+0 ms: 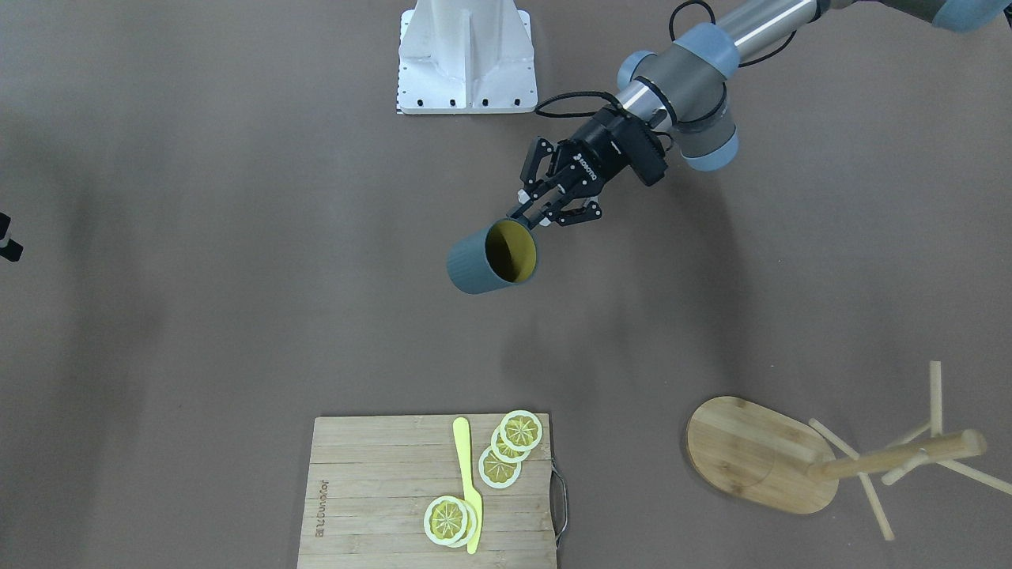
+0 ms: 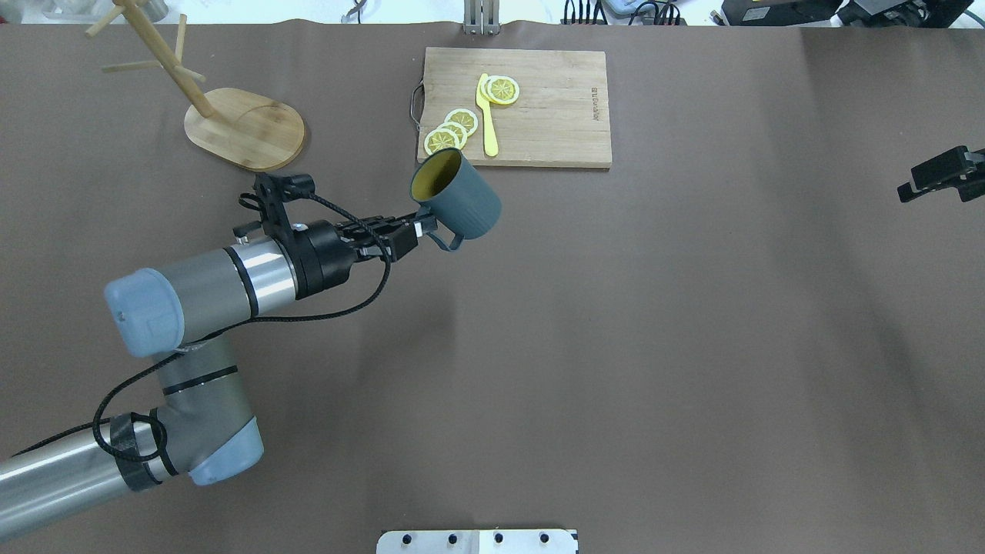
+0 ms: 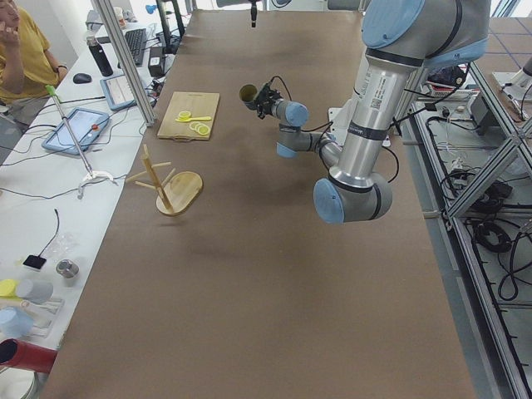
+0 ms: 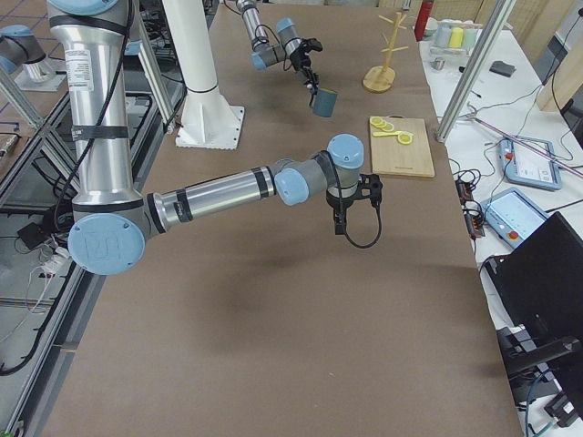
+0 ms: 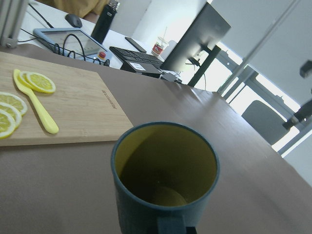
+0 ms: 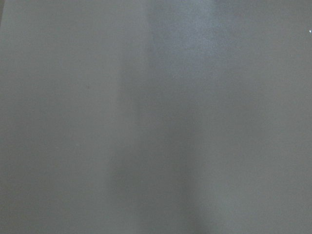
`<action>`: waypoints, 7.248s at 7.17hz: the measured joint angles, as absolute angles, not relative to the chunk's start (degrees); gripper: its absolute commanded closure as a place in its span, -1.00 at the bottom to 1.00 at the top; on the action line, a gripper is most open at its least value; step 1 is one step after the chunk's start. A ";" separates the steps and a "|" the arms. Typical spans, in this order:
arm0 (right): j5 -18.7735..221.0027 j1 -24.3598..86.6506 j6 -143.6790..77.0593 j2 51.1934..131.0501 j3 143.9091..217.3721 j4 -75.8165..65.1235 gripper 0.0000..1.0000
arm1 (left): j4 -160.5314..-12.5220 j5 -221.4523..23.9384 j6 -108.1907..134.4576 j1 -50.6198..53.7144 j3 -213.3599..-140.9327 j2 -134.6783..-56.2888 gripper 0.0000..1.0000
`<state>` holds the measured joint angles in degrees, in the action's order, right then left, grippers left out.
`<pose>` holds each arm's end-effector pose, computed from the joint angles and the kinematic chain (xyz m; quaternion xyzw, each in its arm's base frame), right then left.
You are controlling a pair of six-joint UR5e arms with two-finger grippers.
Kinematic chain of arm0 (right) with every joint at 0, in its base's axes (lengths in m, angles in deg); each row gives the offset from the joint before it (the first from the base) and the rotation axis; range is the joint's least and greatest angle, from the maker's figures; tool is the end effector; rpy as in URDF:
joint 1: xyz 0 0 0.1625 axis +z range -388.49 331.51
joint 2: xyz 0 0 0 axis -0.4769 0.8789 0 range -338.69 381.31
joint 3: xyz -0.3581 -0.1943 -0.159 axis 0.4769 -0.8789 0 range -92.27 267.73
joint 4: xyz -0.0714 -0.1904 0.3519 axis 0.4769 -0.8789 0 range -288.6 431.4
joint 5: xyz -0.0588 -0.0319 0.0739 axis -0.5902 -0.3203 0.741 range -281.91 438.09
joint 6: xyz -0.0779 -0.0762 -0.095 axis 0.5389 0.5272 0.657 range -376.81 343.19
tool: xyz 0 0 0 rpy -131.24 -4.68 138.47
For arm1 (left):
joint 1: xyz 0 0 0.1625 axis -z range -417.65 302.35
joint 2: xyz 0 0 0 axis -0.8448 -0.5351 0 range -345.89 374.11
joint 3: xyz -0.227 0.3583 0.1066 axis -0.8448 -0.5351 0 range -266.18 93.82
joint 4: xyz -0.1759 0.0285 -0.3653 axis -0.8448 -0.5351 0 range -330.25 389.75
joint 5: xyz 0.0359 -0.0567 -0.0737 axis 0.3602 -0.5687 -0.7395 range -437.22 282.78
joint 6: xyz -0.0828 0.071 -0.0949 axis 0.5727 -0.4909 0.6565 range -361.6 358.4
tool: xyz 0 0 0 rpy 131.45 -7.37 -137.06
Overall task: Hang cup on storage rack
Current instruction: 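Lift the mug by its handle and carry it toward the wooden stand, then hook the mug handle onto a peg of the wooden stand, then release the mug and withdraw the left gripper from the stand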
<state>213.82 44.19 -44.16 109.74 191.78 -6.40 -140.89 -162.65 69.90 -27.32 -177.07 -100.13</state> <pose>-0.1256 -0.5025 0.5391 0.0616 -0.4331 -0.0149 0.8991 0.4781 -0.4477 0.2632 0.3513 0.7156 -0.0937 0.5964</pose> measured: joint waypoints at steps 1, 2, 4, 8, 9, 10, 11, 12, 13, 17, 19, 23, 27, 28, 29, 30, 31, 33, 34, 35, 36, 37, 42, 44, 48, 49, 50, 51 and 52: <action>213.71 44.19 -44.20 109.96 191.78 -5.76 -1.00 | -140.87 -162.76 80.20 -24.12 -177.05 -100.40 1.00; 213.58 44.18 -44.22 110.04 191.80 -5.50 -1.00 | -141.06 -162.83 89.72 -21.54 -176.89 -100.81 1.00; 212.91 44.18 -44.31 110.03 192.07 -5.35 -1.00 | -144.77 -162.83 107.52 -17.81 -175.78 -101.80 1.00; 209.91 44.18 -46.30 111.71 196.02 -5.27 -1.00 | -150.17 -166.10 129.45 -8.68 -165.19 -103.61 1.00; 209.81 44.15 -46.87 112.22 196.75 -5.25 -1.00 | -150.34 -167.35 132.16 -6.17 -163.07 -104.03 1.00; 209.75 44.13 -47.09 112.43 197.05 -5.24 -1.00 | -150.40 -167.79 136.03 -4.34 -161.41 -104.26 1.00; 209.49 44.03 -47.18 112.48 197.10 -5.26 -1.00 | -150.42 -167.94 140.04 -2.62 -160.32 -104.35 1.00; 208.93 43.82 -47.20 112.46 197.07 -5.30 -1.00 | -150.69 -167.97 142.86 -1.53 -159.77 -104.39 1.00; 208.32 43.51 -47.21 112.41 197.00 -5.32 -1.00 | -151.53 -167.80 145.65 -0.97 -159.23 -104.39 1.00; 207.38 43.02 -47.22 112.39 196.90 -5.31 -1.00 | -153.46 -165.96 155.10 -0.28 -155.72 -104.21 1.00; 207.00 42.72 -47.22 112.35 196.89 -5.29 -1.00 | -153.50 -165.49 157.54 0.36 -155.08 -103.82 1.00; 206.83 41.70 -47.45 112.20 197.00 -5.24 -1.00 | -153.52 -165.47 159.06 1.41 -154.89 -101.75 1.00; 206.76 41.38 -49.50 111.83 197.21 -4.92 -1.00 | -154.18 -168.20 161.53 2.33 -154.87 -98.51 1.00; 206.76 41.31 -49.60 111.79 197.22 -4.90 -1.00 | -154.90 -168.61 162.48 2.35 -154.90 -97.82 1.00; 206.77 41.26 -49.70 111.77 197.27 -4.89 -1.00 | -155.65 -168.88 163.31 2.37 -154.90 -97.26 0.65; 206.76 41.20 -49.74 111.76 197.30 -4.89 -1.00 | -156.15 -169.00 163.70 2.38 -154.87 -96.95 -0.94; 206.77 41.13 -49.87 111.73 197.32 -4.89 -1.00 | -156.49 -169.05 163.85 2.38 -154.87 -96.78 -0.97; 206.74 40.85 -50.70 111.60 197.33 -4.85 -1.00 | -156.79 -169.32 163.78 2.42 -155.36 -96.69 -0.97; 206.43 40.65 -50.89 111.47 197.33 -4.87 -1.00 | -157.37 -169.72 163.59 2.51 -156.26 -96.20 -0.97; 205.71 40.41 -50.96 111.30 197.29 -4.88 -1.00 | -158.72 -170.02 163.33 2.64 -158.02 -94.48 -0.97; 205.26 40.31 -50.99 111.20 197.19 -4.89 -1.00 | -160.27 -170.19 161.28 2.67 -160.37 -91.60 -0.97; 205.11 40.28 -50.98 111.14 196.99 -4.78 -1.00 | -161.60 -170.26 154.42 2.67 -163.14 -88.13 -0.97; 204.51 40.90 -50.50 111.41 195.66 -3.35 -1.00 | -162.25 -167.44 98.05 2.69 -165.95 -79.45 -0.97; 200.94 41.57 -50.34 111.66 194.47 -3.31 -1.00 | -161.85 -159.88 74.80 2.78 -163.61 -76.48 -0.97; 199.42 45.89 -47.44 111.14 189.41 -3.41 -1.00 | -150.34 -158.90 38.73 5.05 -162.72 -72.69 -0.97; 199.69 48.04 -44.52 110.94 187.34 -3.45 -1.00 | -146.22 -163.89 37.27 7.66 -162.84 -72.78 -0.97; 200.57 50.34 -41.02 110.84 184.88 -3.47 -1.00 | -141.17 -172.97 36.67 12.40 -162.90 -73.20 -0.97; 202.57 52.91 -36.56 110.87 181.94 -3.46 -1.00 | -136.35 -184.94 36.37 18.30 -163.17 -73.63 -0.97; 204.55 55.34 -31.86 110.96 178.94 -3.43 -1.00 | -131.39 -196.25 36.18 23.57 -164.55 -73.80 -0.97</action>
<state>204.55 55.34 -31.86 110.96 178.94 -3.43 -131.39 -196.25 36.18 23.57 -164.55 -73.80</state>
